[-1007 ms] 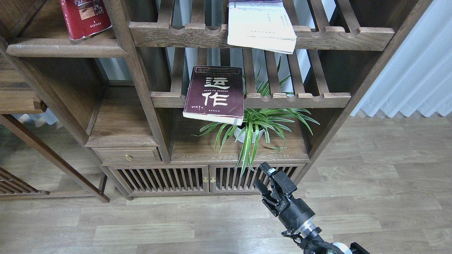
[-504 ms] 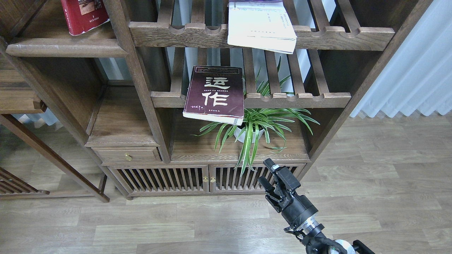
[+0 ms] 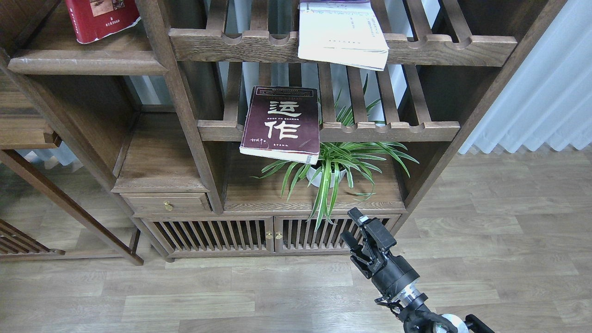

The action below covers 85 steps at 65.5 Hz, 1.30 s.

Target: Organize books on shelf

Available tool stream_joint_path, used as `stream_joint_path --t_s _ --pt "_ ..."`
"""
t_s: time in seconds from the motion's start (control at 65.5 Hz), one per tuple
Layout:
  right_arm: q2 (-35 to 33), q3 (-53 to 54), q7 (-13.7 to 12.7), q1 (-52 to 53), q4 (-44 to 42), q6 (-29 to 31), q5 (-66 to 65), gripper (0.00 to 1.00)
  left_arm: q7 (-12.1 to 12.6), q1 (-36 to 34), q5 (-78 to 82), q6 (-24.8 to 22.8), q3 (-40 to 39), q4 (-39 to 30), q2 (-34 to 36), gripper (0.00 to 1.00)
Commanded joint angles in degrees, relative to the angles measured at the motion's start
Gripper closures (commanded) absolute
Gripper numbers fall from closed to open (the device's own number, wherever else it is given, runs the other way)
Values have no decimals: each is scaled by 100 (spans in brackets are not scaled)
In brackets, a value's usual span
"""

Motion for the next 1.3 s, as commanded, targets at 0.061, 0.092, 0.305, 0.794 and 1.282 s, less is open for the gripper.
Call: stream_joint_path --t_s 0.061,0.092,0.305,0.794,1.282 --pt "-9 0 -1 0 0 0 0 3 11 -11 0 3 18 -95 20 0" --pt "-9 0 -1 0 0 0 0 3 11 -11 0 3 26 -104 20 0" --pt "-18 0 -1 -36 0 0 9 3 131 -20 1 3 18 -78 29 15" --pt "-18 0 -1 -71 0 0 18 3 131 -126 -861 3 -272 -87 90 92" --pt "-106 -17 -1 -79 9 0 18 3 131 -134 -834 3 35 -166 143 27"
